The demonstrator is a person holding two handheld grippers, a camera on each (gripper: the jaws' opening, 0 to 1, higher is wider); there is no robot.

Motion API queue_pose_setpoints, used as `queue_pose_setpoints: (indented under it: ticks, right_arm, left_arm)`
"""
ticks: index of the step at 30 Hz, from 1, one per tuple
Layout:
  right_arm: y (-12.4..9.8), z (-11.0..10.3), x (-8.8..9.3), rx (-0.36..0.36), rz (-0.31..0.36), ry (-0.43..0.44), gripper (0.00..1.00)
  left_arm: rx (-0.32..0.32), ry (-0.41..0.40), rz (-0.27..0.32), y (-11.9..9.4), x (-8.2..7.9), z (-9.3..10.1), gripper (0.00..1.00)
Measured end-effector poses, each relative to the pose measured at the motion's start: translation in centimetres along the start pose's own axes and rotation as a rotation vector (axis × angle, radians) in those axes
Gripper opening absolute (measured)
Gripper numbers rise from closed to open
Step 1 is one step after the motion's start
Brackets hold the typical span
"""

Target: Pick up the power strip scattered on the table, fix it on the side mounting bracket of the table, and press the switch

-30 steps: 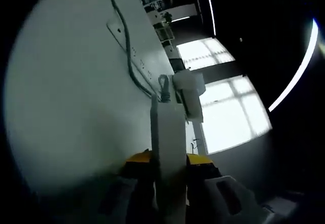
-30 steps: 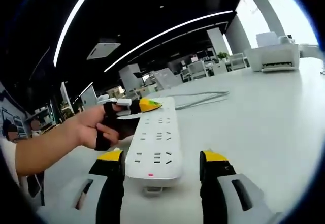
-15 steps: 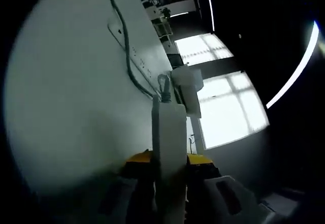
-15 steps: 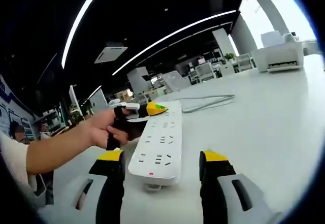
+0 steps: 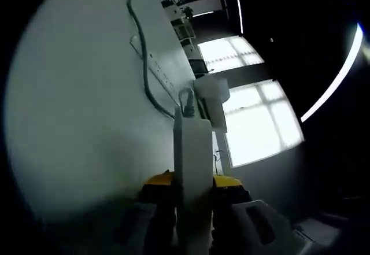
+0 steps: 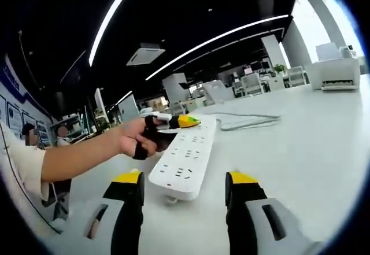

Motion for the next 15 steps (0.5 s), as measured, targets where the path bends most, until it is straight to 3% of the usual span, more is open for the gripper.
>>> queue_pose_setpoints:
  ticks: [15]
  right_arm:
    - [1.0,-2.1,0.1,-0.078,-0.008,-0.027,0.51]
  left_arm:
    - [-0.003,0.005,-0.039,-4.4,-1.4,-0.2,0.26]
Point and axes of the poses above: the point that each gripper's makers call its tool centre point, and the gripper's own axes: y roughly forward along the fingers, z roughly to its right, x roughly out of its underside, the point moved 10 cm from there along -y, roughly backward along the fingers, and after that the axes turned 14 degrees about -y, right-handed, at the moved point
